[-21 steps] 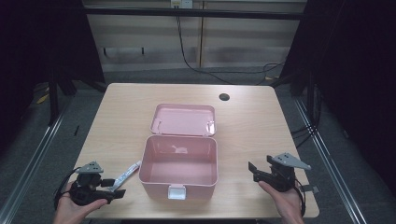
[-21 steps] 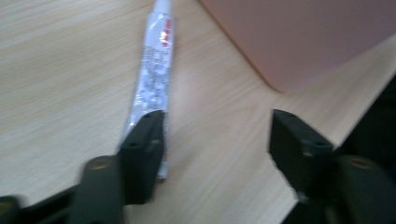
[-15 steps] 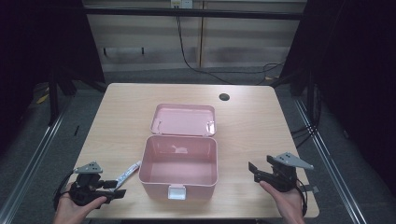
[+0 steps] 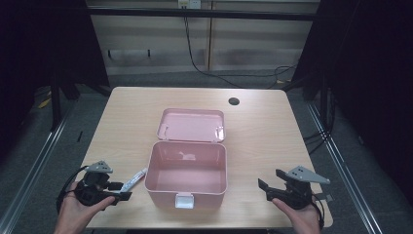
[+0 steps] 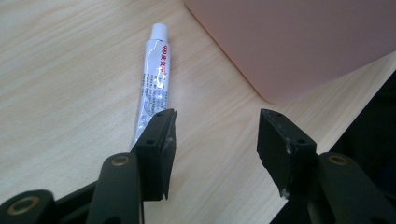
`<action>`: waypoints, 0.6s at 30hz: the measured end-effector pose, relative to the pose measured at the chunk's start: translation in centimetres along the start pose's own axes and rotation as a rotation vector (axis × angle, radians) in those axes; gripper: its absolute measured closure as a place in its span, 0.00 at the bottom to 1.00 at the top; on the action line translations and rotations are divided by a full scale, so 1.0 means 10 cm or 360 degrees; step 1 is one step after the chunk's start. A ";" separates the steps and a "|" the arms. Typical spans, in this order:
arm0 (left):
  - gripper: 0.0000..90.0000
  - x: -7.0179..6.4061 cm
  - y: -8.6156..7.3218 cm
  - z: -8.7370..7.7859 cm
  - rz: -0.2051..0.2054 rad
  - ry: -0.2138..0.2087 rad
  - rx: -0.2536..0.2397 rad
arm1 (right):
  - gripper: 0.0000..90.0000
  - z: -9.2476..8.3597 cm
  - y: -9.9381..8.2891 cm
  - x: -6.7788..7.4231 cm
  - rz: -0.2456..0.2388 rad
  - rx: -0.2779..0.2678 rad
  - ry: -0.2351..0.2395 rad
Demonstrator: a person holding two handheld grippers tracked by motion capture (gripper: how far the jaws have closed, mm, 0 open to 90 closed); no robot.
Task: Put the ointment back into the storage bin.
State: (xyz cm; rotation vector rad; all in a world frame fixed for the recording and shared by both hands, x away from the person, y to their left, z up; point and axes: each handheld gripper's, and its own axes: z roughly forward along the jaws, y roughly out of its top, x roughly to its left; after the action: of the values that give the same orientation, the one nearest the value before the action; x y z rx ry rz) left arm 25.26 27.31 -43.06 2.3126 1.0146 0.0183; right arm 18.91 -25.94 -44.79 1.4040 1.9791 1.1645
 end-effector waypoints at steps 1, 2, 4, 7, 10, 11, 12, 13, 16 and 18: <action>0.52 0.00 0.00 0.00 0.0000 0.0000 0.0000 | 0.27 0.00 0.00 -0.01 0.0007 -0.0002 0.0006; 0.52 -0.01 0.04 -0.03 0.0036 0.0013 0.0026 | 0.27 0.00 0.01 -0.01 0.0007 -0.0004 0.0007; 0.52 -0.01 0.09 -0.06 0.0076 0.0022 0.0043 | 0.28 0.01 0.01 0.00 -0.0001 0.0016 0.0015; 0.50 0.00 0.17 -0.08 0.0077 0.0060 0.0101 | 0.28 0.02 0.01 0.00 0.0011 0.0036 0.0037; 0.49 0.07 0.24 -0.06 0.0051 0.0027 0.0118 | 0.28 0.02 0.02 0.00 0.0006 0.0034 0.0041; 0.50 0.10 0.26 -0.04 0.0058 0.0021 0.0133 | 0.28 0.02 0.01 0.00 -0.0005 0.0039 0.0035; 0.51 0.12 0.28 -0.03 0.0060 0.0023 0.0139 | 0.28 0.02 0.01 0.00 -0.0004 0.0041 0.0037; 0.53 0.16 0.31 -0.01 0.0061 0.0010 0.0155 | 0.28 0.02 0.01 0.00 -0.0003 0.0043 0.0039; 0.56 0.20 0.38 0.02 0.0060 0.0041 0.0180 | 0.28 0.03 0.01 -0.01 -0.0002 0.0044 0.0042; 0.56 0.21 0.42 0.02 0.0063 0.0029 0.0173 | 0.28 0.03 0.01 -0.01 0.0008 0.0046 0.0050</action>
State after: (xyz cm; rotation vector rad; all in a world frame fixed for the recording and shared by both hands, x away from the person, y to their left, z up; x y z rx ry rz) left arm 29.60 26.38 -41.47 2.4351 1.0015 -0.0001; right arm 19.24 -25.88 -44.84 1.4141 2.0227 1.1714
